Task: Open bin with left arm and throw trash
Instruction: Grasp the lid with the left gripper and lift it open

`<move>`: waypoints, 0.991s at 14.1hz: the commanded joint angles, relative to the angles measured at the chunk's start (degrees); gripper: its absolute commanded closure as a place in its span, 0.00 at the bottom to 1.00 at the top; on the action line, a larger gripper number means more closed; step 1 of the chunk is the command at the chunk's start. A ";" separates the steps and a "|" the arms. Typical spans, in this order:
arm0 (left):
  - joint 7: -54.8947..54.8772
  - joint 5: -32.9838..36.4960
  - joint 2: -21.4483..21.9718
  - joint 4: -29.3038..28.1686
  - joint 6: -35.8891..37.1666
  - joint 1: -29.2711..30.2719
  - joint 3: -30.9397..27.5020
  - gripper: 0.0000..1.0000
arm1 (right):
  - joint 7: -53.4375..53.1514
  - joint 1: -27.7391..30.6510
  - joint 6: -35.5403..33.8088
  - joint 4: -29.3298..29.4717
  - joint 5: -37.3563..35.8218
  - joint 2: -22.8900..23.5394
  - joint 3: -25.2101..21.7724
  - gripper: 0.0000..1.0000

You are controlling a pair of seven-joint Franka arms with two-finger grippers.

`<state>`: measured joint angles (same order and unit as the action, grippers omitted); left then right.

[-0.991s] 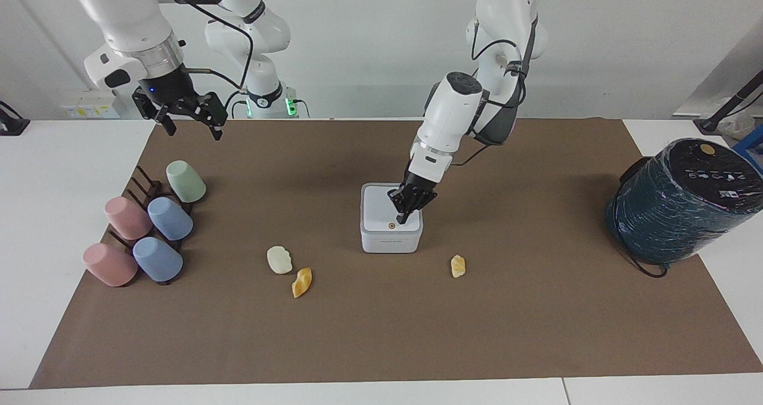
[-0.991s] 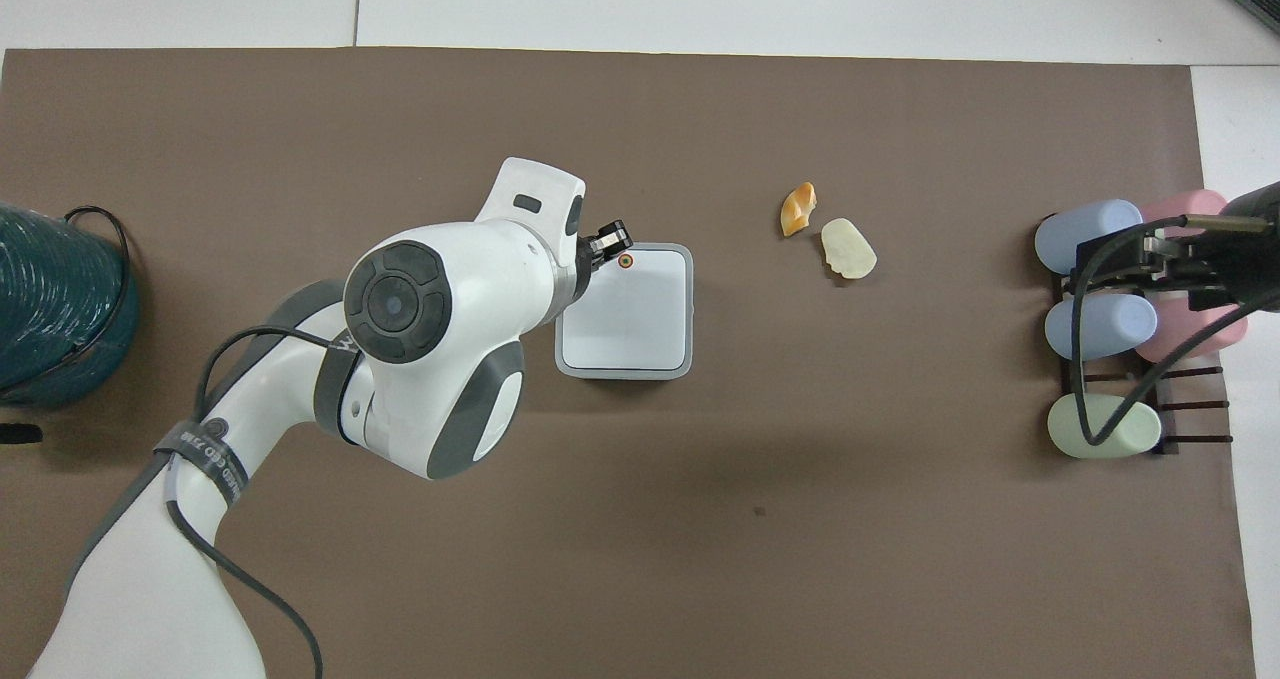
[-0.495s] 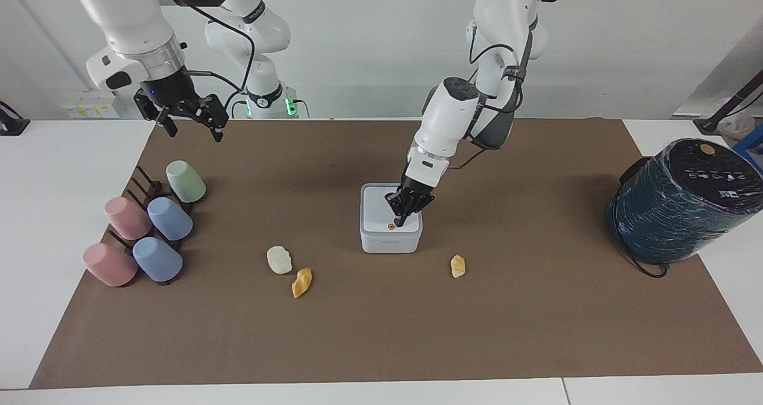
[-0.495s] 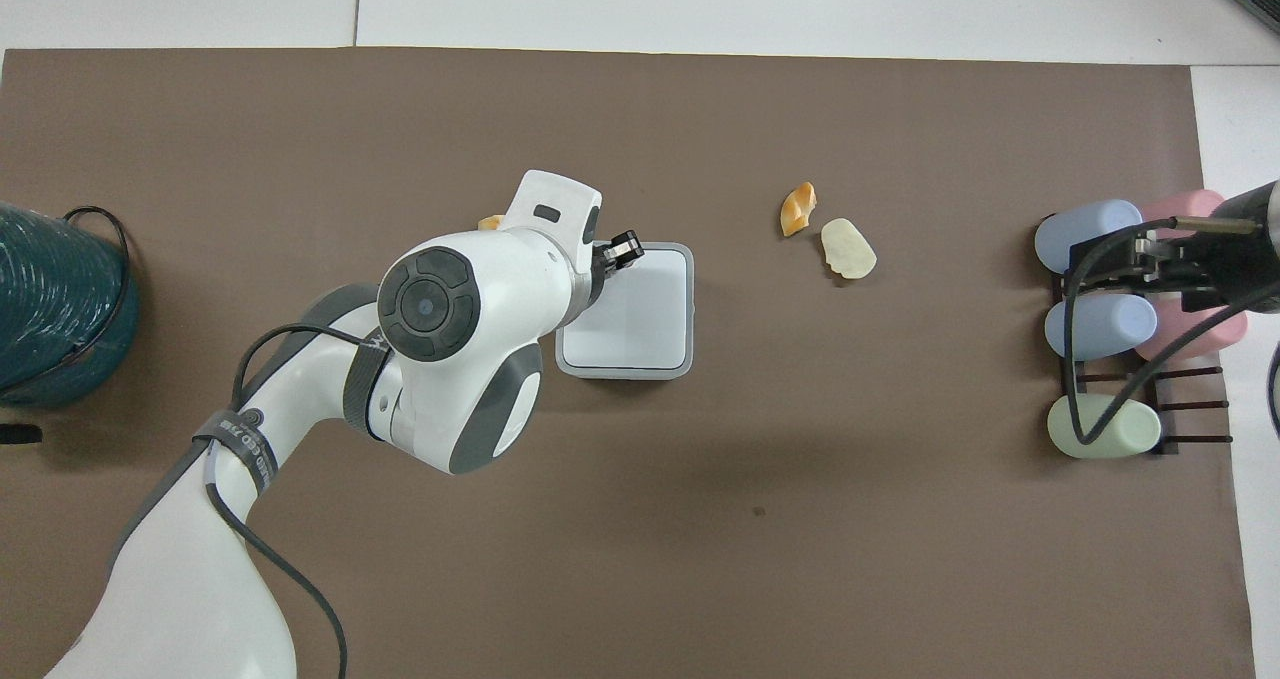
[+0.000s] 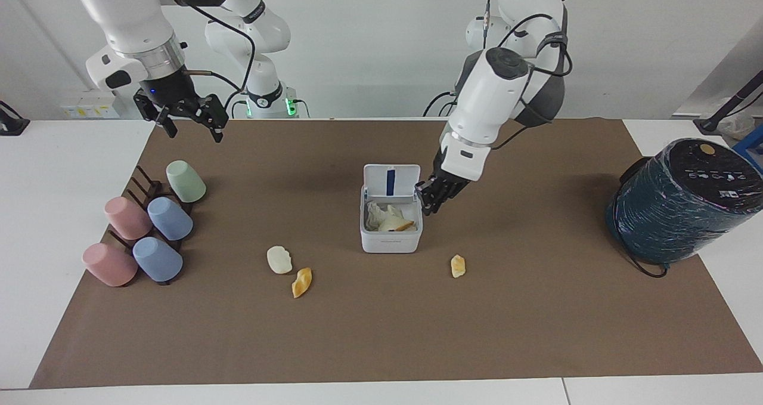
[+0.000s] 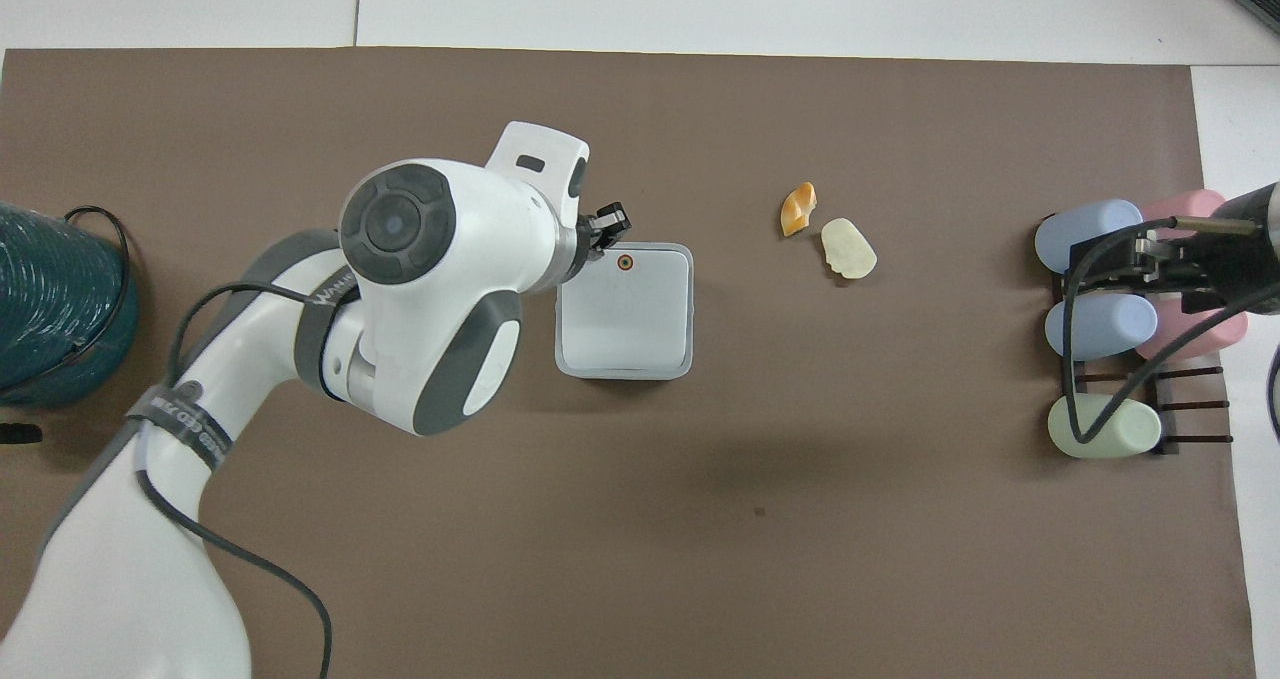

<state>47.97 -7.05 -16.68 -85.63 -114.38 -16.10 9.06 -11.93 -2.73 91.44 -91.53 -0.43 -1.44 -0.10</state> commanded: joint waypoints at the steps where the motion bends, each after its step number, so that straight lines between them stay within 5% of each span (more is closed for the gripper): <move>1: -4.26 0.11 -1.25 1.43 0.04 2.20 0.17 0.31 | -0.64 0.18 2.85 -1.81 -0.88 -0.76 0.45 0.00; 7: -22.52 -0.07 -0.90 -4.45 -10.25 6.60 0.17 0.38 | -0.55 -2.02 18.21 -3.22 -0.62 7.84 0.54 0.00; 10: -34.14 0.02 -3.87 -5.07 -13.22 7.39 0.08 0.38 | -0.46 -2.81 27.79 -3.13 -0.62 15.39 0.54 0.00; 14: -36.72 0.02 -8.00 -8.15 -20.70 6.52 0.08 0.38 | 3.73 -3.86 37.04 -3.48 -0.62 22.96 0.63 0.00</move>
<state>12.50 -7.04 -23.05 -92.63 -131.94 -9.08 9.07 -10.79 -6.20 126.27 -95.53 -0.43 19.24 0.19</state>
